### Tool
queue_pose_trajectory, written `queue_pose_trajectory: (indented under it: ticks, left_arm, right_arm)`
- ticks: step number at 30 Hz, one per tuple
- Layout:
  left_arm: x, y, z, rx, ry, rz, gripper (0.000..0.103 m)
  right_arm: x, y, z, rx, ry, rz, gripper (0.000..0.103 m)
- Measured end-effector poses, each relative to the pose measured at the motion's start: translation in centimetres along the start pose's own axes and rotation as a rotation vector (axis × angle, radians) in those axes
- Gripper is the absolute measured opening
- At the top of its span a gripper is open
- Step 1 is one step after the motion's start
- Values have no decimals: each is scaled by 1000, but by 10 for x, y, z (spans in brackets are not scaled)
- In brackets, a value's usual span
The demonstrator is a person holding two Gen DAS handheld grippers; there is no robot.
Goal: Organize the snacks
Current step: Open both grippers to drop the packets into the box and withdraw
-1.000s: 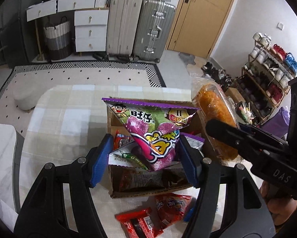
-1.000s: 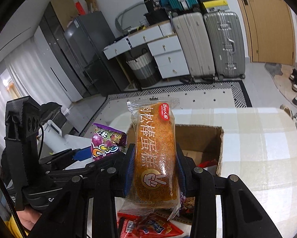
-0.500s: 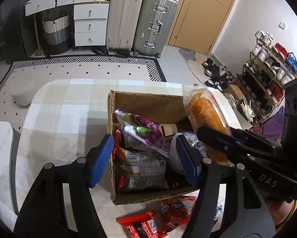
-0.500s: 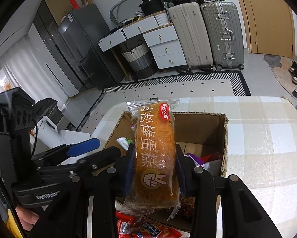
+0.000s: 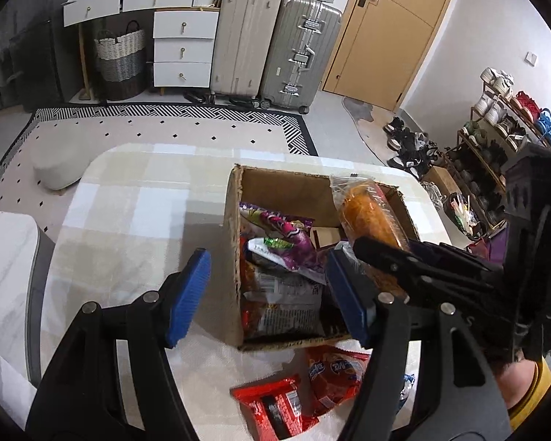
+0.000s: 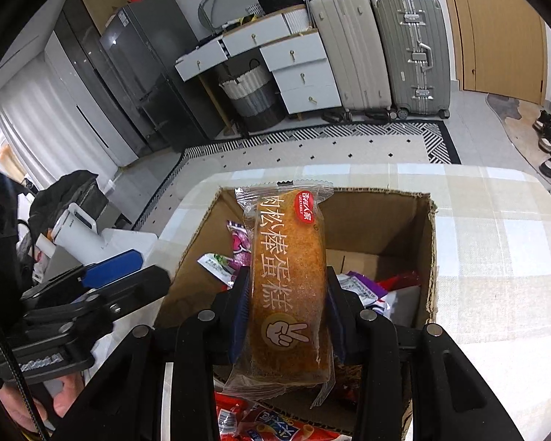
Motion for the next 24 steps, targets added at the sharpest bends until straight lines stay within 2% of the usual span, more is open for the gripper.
queue_pose_trajectory:
  ticks: [2, 3, 6, 14, 24]
  left_arm:
    - [0, 4, -7, 4, 0, 3, 64]
    - [1, 5, -11, 5, -1, 6, 64]
    - [0, 15, -19, 4, -4, 9, 64]
    - [-8, 55, -45, -48, -7, 12, 66]
    - [-31, 111, -93, -114, -43, 25, 72]
  right_arm:
    - [1, 2, -2, -9, -2, -9, 51]
    - [1, 5, -2, -15, -3, -13, 52]
    - [2, 14, -4, -47, -3, -40, 52]
    - [8, 61, -26, -118, -26, -20, 52]
    - [32, 138, -82, -239, -18, -2, 52]
Point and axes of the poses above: each gripper's, at about its wrist camera, not at the fingertips, and y roughly against the way its jaws point, x to its left, z to its top, the point moved 2 cm from there along -y, roughly the way its jaws point, and after that the axes turned 10 degrees about x, right-handed, at the moved point
